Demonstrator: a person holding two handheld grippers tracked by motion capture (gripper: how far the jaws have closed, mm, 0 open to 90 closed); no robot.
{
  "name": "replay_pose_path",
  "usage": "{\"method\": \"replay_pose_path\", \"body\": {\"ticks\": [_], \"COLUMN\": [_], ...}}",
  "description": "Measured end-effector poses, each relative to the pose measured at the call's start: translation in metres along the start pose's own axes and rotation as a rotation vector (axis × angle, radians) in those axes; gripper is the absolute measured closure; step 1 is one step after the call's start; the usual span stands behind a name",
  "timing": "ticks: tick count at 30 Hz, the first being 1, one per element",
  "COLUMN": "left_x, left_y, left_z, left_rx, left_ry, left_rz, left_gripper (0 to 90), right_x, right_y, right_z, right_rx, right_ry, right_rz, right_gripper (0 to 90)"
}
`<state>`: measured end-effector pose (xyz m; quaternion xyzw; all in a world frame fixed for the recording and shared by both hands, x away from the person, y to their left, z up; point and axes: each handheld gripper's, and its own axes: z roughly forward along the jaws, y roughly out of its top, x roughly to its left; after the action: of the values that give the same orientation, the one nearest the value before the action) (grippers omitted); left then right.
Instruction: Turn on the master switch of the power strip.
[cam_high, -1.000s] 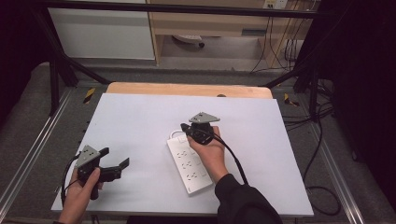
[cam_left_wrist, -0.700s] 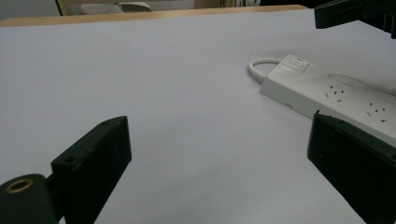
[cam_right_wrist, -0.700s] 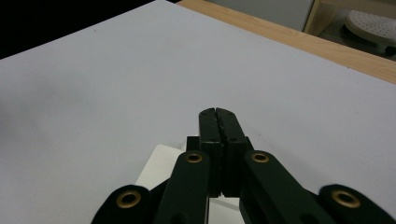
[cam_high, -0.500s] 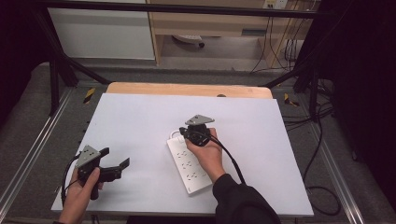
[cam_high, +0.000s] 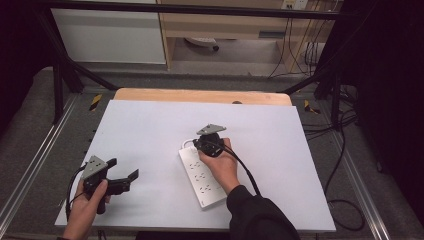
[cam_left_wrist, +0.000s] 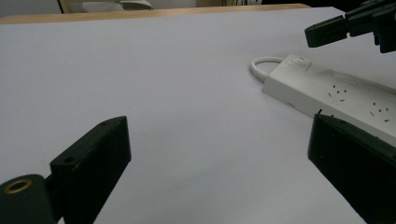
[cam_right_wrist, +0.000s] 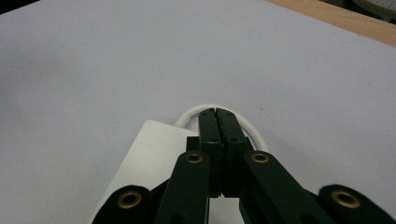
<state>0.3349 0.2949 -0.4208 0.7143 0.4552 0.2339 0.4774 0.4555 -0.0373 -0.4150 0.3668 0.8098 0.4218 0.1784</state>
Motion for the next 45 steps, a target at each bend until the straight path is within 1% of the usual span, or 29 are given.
{"method": "replay_pose_path", "body": {"ticks": [5, 7, 8, 9, 15, 20, 27, 39, 42, 45], "left_x": [0.000, 0.000, 0.000, 0.000, 0.000, 0.000, 0.000, -0.001, -0.001, -0.001], "left_y": [0.000, 0.000, 0.000, 0.000, 0.000, -0.001, -0.001, -0.001, -0.001, -0.001], "left_z": [0.000, 0.000, 0.001, 0.001, 0.001, 0.001, 0.001, 0.001, 0.001, 0.001], "left_rx": [0.002, 0.004, 0.002, 0.004, 0.005, 0.009, 0.010, 0.015, 0.017, 0.016], "left_ry": [-0.003, -0.003, -0.005, -0.005, -0.004, -0.003, -0.001, -0.004, -0.001, -0.001], "left_rz": [-0.001, 0.000, 0.000, -0.001, 0.000, 0.003, 0.008, 0.008, 0.012, 0.010], "left_gripper": [6.0, 6.0, 6.0, 6.0, 6.0, 6.0, 6.0, 6.0, 6.0, 6.0], "right_x": [-0.004, -0.004, -0.004, -0.004, -0.004, -0.003, -0.003, -0.003, -0.002, -0.002], "right_y": [-0.002, -0.003, -0.003, -0.003, -0.004, -0.004, -0.006, -0.008, -0.007, -0.007], "right_z": [0.005, 0.006, 0.007, 0.008, 0.013, 0.014, 0.016, 0.017, 0.017, 0.017], "right_rx": [0.024, 0.026, 0.028, 0.035, 0.054, 0.056, 0.081, 0.089, 0.091, 0.092], "right_ry": [-0.011, -0.022, -0.022, -0.018, -0.016, -0.016, -0.017, -0.014, -0.020, -0.019], "right_rz": [0.011, -0.004, -0.003, 0.010, 0.016, 0.015, 0.014, 0.014, 0.003, 0.009], "right_gripper": [90.0, 90.0, 90.0, 90.0, 90.0, 90.0, 90.0, 90.0, 90.0, 90.0]}}
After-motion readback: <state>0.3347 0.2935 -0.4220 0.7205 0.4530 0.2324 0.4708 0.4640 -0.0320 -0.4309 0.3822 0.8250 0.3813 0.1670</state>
